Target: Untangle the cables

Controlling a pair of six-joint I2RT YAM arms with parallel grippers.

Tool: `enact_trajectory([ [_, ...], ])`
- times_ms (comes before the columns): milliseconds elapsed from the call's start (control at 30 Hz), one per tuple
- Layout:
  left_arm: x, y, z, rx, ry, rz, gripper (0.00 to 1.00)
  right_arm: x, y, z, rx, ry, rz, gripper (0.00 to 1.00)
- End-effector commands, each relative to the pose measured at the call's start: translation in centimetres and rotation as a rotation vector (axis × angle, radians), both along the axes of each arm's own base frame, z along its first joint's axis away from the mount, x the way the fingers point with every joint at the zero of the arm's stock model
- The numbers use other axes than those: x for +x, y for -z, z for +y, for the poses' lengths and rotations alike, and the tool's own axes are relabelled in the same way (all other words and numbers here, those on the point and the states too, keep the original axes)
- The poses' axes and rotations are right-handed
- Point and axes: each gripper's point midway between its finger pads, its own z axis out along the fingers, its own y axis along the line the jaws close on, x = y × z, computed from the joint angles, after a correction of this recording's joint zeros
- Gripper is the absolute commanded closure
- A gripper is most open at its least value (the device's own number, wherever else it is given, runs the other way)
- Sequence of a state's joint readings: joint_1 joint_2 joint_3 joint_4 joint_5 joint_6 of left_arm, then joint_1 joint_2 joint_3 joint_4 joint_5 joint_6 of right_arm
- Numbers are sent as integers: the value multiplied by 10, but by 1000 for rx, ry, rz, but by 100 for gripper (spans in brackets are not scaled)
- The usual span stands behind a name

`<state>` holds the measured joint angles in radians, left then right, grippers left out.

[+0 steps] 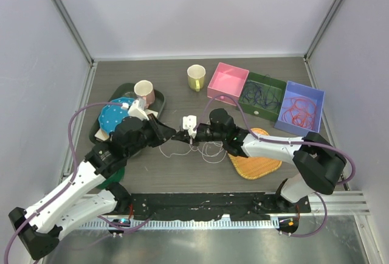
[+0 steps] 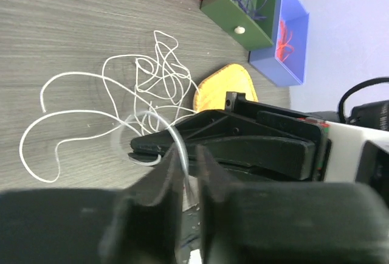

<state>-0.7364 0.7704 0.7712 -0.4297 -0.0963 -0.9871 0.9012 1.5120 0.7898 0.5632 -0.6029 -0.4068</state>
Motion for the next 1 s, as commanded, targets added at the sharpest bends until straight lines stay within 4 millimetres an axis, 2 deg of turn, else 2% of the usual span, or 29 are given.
enact_trajectory([
  [0,3,-18,8,-31,-33,-73,70,11,-30,1,52,77,9,99],
  [33,3,-18,10,-29,-38,-76,58,14,-32,0,61,100,21,99],
  [67,2,-19,15,-24,-53,-82,32,24,-37,-4,70,170,25,99],
  [100,1,-19,18,-21,-62,-87,20,30,-43,-6,87,217,45,99],
  [133,1,-19,21,-16,-73,-91,1,40,-48,-10,100,283,48,99],
  [167,-3,-19,28,-10,-86,-95,0,58,-54,-20,118,401,49,99],
  [200,-1,-18,35,0,-119,-102,0,69,-67,-26,144,474,43,99],
  [267,-3,-14,48,19,-166,-104,0,89,-78,-41,165,606,66,99],
  [300,-2,-14,58,19,-210,-119,0,110,-97,-58,208,749,62,99],
  [333,-3,-12,65,23,-234,-123,0,118,-102,-67,225,810,95,99],
  [367,-5,-7,70,33,-249,-118,0,135,-121,-81,267,880,93,99],
  [400,-6,-2,77,34,-281,-123,0,147,-130,-95,291,953,95,99],
  [433,-7,2,80,35,-292,-120,0,156,-134,-104,319,997,131,99],
  [467,-7,6,83,37,-305,-117,0,165,-153,-111,369,1022,137,99],
  [500,-8,15,86,39,-318,-111,0,181,-162,-132,404,1073,153,99],
  [533,-7,17,89,44,-331,-113,0,189,-165,-140,416,1093,178,99],
  [567,-7,21,90,53,-335,-108,0,198,-185,-150,475,1110,199,99],
  [633,-7,25,91,62,-342,-101,0,221,-186,-178,478,1207,193,99],
  [667,-6,26,91,68,-342,-96,0,227,-201,-188,499,1237,170,99],
  [700,-6,28,90,76,-338,-92,0,234,-202,-196,491,1268,158,99],
  [733,-5,32,88,88,-333,-82,0,243,-203,-214,493,1327,141,99],
  [833,-1,40,85,110,-331,-66,0,262,-207,-236,485,1395,98,99],
  [967,5,50,77,143,-319,-34,0,289,-200,-259,447,1482,53,99],
])
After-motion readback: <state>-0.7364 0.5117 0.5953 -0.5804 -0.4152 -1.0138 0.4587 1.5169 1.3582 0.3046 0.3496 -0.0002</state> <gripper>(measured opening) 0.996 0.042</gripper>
